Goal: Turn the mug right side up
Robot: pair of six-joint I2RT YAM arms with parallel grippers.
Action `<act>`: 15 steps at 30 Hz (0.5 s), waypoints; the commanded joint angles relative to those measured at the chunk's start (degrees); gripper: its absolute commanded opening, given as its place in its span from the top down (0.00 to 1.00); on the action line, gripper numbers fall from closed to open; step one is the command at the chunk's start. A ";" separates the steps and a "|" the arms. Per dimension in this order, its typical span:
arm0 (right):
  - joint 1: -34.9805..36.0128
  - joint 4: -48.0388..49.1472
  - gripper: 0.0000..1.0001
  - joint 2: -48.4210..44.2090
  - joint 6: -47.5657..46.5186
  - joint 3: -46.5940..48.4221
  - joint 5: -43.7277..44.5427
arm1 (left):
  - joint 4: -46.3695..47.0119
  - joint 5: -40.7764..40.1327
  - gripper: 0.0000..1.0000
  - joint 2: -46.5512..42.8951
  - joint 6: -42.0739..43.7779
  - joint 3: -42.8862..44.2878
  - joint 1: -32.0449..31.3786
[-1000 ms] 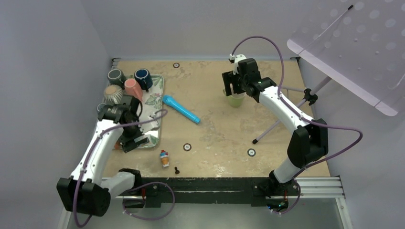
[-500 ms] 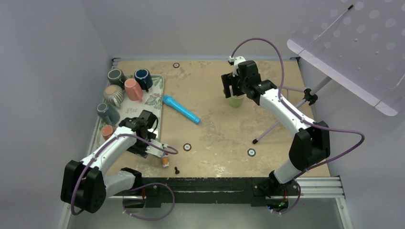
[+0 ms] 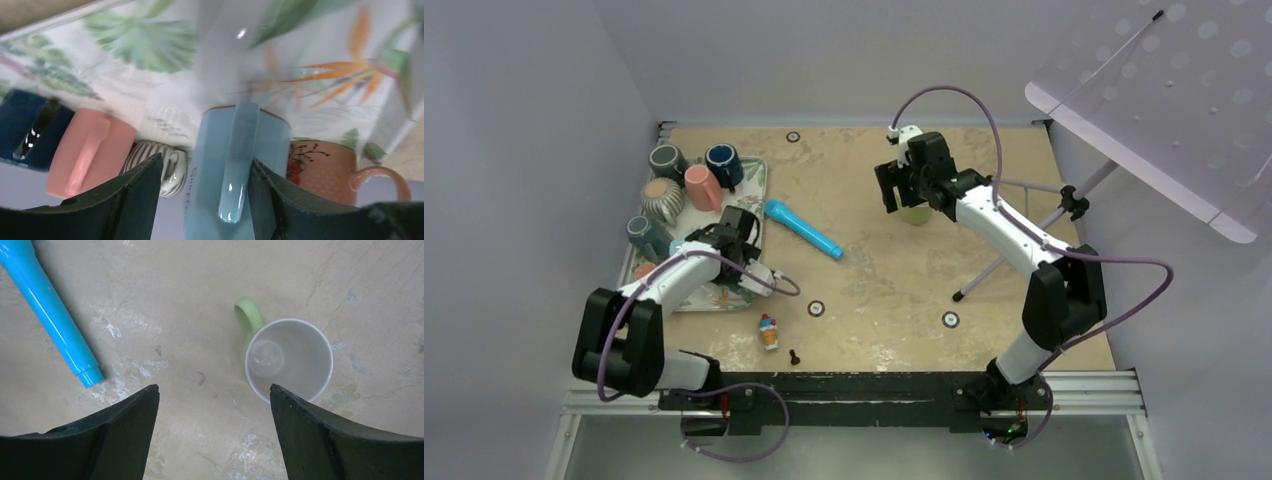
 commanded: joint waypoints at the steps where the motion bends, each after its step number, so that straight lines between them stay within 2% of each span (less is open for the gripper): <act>1: 0.67 0.77 0.16 0.49 -1.41 2.59 0.53 | -4.25 1.01 0.36 6.23 -12.91 13.30 -0.07; 3: 0.76 0.72 0.16 0.93 -1.45 2.84 0.53 | -13.27 3.26 0.37 8.18 -16.77 17.29 -0.05; 4: 0.81 0.63 0.16 1.05 -1.45 3.02 0.53 | -14.02 3.22 0.37 8.22 -16.72 16.75 -0.09; 9: 1.45 0.61 0.16 1.34 -1.40 3.34 0.74 | -6.27 -1.27 0.38 8.07 -13.10 9.03 -0.11; 15: 2.48 0.54 0.16 1.12 -1.40 3.58 0.86 | -5.73 -3.23 0.38 17.79 -24.74 15.76 -0.11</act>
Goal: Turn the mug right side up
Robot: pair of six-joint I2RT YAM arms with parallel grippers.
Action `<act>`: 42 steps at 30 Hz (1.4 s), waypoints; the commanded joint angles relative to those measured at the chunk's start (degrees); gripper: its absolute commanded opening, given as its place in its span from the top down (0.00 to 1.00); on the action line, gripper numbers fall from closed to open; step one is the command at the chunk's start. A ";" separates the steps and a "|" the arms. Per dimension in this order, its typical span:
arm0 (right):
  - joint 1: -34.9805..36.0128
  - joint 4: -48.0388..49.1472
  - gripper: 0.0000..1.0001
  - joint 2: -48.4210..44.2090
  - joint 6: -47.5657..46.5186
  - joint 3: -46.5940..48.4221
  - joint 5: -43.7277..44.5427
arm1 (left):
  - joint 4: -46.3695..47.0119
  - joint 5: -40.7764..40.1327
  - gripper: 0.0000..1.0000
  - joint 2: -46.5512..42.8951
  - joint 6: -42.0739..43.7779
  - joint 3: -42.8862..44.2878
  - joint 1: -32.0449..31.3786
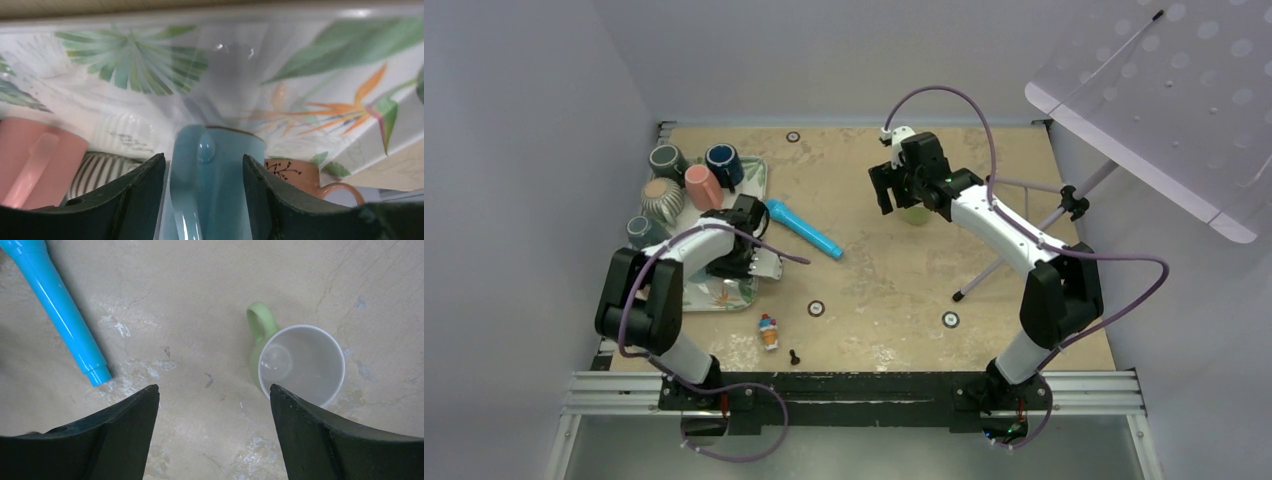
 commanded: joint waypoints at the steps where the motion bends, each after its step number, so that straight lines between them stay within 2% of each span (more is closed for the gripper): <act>1: 0.97 0.83 0.16 -0.35 -0.75 2.59 1.02 | -0.61 -2.44 0.40 6.40 -10.35 6.27 -0.05; 5: 1.35 0.31 0.16 -0.20 -0.73 2.84 1.69 | -2.31 -3.09 0.62 8.37 -12.28 6.67 -0.05; 7: 1.51 0.13 0.16 -0.17 -0.71 3.06 1.88 | -3.53 -3.71 0.83 8.16 -12.20 6.19 -0.05; 8: 1.59 0.08 0.16 -0.25 -0.71 3.11 1.91 | -3.89 -4.01 0.98 7.80 -12.37 6.20 -0.05; 9: 1.70 0.00 0.16 -0.25 -0.71 3.38 2.03 | -4.25 -3.87 1.00 7.27 -12.82 6.50 -0.05; 15: 2.89 -0.62 0.16 -0.82 -0.65 4.35 2.56 | -9.85 1.70 1.00 1.14 -19.89 14.91 -0.22; 20: 5.01 4.08 0.16 -4.63 1.74 2.50 1.79 | -14.66 13.55 1.00 -4.58 -32.71 27.62 -0.14; 23: 6.39 13.49 0.14 -9.44 4.77 -2.23 -5.81 | -16.05 22.80 1.00 -7.20 -42.56 34.09 -0.13; 27: 8.32 32.65 0.02 -15.03 13.76 -11.14 -22.33 | -18.99 38.09 1.00 -10.12 -52.01 42.02 -0.13; 30: 11.27 45.22 0.02 -15.11 20.50 -14.03 -32.87 | -18.49 45.90 1.00 -11.70 -59.45 46.96 -0.14; 32: 13.40 51.57 0.02 -14.18 23.63 -14.44 -36.20 | -18.25 51.38 1.00 -12.60 -63.33 48.91 -0.13; 34: 14.55 56.19 0.02 -12.37 27.09 -13.83 -39.06 | -16.49 56.15 1.00 -13.96 -66.61 49.06 -0.18; 37: 15.24 57.59 0.02 -9.84 30.07 -11.58 -41.93 | -14.96 61.62 1.00 -15.35 -68.59 48.91 -0.22; 42: 17.24 59.77 0.03 -7.20 31.97 -9.51 -46.55 | -12.22 64.41 1.00 -16.76 -70.69 47.87 -0.31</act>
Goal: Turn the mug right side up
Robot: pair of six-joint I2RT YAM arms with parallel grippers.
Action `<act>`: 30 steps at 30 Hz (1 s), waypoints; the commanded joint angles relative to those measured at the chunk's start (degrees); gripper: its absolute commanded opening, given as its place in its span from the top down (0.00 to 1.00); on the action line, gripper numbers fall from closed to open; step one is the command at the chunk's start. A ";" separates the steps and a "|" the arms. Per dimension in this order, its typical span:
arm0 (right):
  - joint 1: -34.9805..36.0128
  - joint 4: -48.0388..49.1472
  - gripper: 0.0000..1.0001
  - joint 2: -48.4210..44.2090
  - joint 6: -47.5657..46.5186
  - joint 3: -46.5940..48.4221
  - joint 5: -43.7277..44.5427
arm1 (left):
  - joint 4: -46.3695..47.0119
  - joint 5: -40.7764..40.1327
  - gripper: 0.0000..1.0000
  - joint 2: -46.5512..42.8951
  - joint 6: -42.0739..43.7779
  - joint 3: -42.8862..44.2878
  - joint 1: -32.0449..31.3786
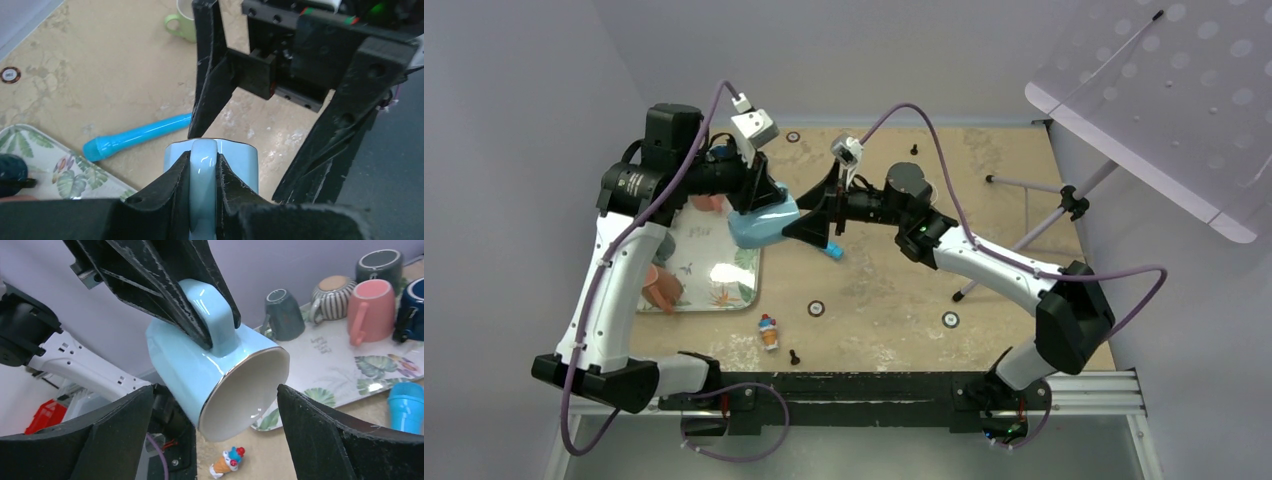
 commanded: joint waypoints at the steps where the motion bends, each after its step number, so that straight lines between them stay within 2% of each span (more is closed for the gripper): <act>1: 1.46 7.77 0.07 1.76 5.32 4.10 -8.44 | 6.65 8.27 1.00 -2.68 -5.40 0.90 -0.22; 2: 1.67 8.56 0.13 2.41 6.08 4.56 -10.09 | 7.48 8.70 1.00 -2.98 -6.20 0.45 -0.20; 3: 1.86 9.59 0.26 2.91 6.94 4.88 -11.51 | 8.44 9.08 1.00 -3.30 -6.79 -0.04 -0.20; 4: 1.91 10.34 0.43 3.24 7.64 5.14 -12.69 | 9.40 9.38 1.00 -3.68 -7.18 -0.60 -0.20; 5: 1.90 10.60 0.73 3.31 7.81 5.17 -13.52 | 10.33 9.45 1.00 -4.12 -7.33 -1.14 -0.20; 6: 1.89 10.39 0.95 3.04 7.63 4.92 -13.42 | 10.74 8.95 1.00 -4.53 -7.00 -1.59 -0.20; 7: 1.94 9.40 1.00 2.34 6.62 4.64 -12.91 | 10.40 8.42 0.93 -4.72 -6.35 -1.70 -0.20; 8: 1.79 5.85 1.00 1.50 4.37 4.51 -11.49 | 9.57 6.94 0.69 -4.80 -5.66 -1.48 -0.18; 9: 1.65 -0.04 1.00 0.36 0.44 4.89 -8.44 | 8.21 4.86 0.26 -5.02 -4.61 -1.04 -0.12; 10: 1.63 -6.99 1.00 -0.94 -4.04 5.67 -3.14 | 6.50 2.74 0.03 -5.15 -3.34 -0.45 -0.11; 13: 1.76 -24.80 1.00 -3.82 -13.31 9.06 21.81 | 0.59 -6.03 0.00 -5.95 1.95 1.12 -0.02; 16: 1.64 -39.27 1.00 -3.44 -18.31 12.95 37.74 | -4.48 -18.07 0.00 -6.05 7.89 1.69 0.10; 18: 1.67 -48.41 1.00 -1.03 -19.97 16.53 45.07 | -7.59 -24.73 0.00 -5.60 12.32 0.63 0.62; 23: 1.43 -65.14 1.00 7.96 -21.36 22.33 50.23 | -10.38 -32.89 0.00 -4.70 20.42 -7.89 5.06; 27: 0.72 -69.59 1.00 12.76 -21.31 22.21 51.03 | -13.45 -35.72 0.01 -2.78 27.18 -14.74 9.50; 30: 0.08 -70.63 1.00 15.78 -21.41 21.97 50.86 | -12.69 -42.43 0.02 -1.81 32.80 -22.22 10.58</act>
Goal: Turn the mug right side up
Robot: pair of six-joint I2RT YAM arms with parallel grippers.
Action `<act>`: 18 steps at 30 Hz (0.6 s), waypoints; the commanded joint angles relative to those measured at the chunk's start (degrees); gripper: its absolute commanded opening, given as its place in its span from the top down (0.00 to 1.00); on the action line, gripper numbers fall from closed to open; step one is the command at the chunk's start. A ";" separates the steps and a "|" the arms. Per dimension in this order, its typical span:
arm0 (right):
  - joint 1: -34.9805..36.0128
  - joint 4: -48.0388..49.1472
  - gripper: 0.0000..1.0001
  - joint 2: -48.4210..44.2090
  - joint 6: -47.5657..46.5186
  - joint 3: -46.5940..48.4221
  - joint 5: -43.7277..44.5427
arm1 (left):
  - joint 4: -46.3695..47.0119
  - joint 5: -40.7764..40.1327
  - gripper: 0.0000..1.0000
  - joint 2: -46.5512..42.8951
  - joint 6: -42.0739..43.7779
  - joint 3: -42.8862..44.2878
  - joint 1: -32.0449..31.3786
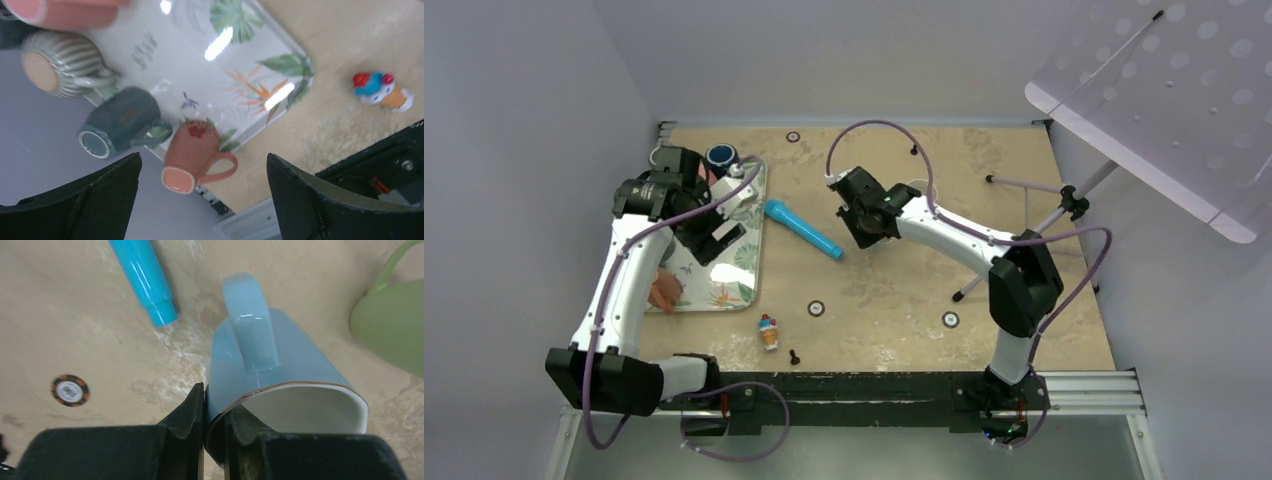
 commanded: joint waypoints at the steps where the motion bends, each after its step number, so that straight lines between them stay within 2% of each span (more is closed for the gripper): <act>1: -0.88 -5.18 1.00 1.85 -1.86 2.00 4.07 | -2.26 -11.44 0.04 1.39 10.83 -9.49 1.67; 4: -1.14 -6.55 1.00 4.67 -2.29 2.75 4.64 | -1.53 -16.42 0.07 3.12 12.76 -14.00 1.99; 8: -1.44 -5.42 1.00 5.92 -3.69 2.30 2.27 | -1.49 -17.71 0.07 4.53 15.10 -16.11 3.20; 9: -1.59 -5.40 0.95 6.01 -3.67 2.36 2.27 | -1.54 -18.73 0.07 5.09 15.98 -16.77 3.31; 11: -1.62 -5.61 0.73 5.98 -3.80 2.65 2.33 | -1.04 -21.34 0.08 6.35 17.66 -18.53 3.34; 13: -1.64 -5.81 0.56 5.43 -3.89 3.11 2.25 | -1.81 -22.83 0.12 6.72 20.23 -20.27 3.41; 16: -1.59 -5.94 0.45 3.78 -3.95 3.74 2.25 | -3.14 -22.57 0.15 2.89 27.68 -24.71 3.43; 18: -1.57 -6.03 0.41 2.73 -3.99 4.23 3.36 | -2.04 -21.33 0.15 -3.34 34.92 -28.84 3.43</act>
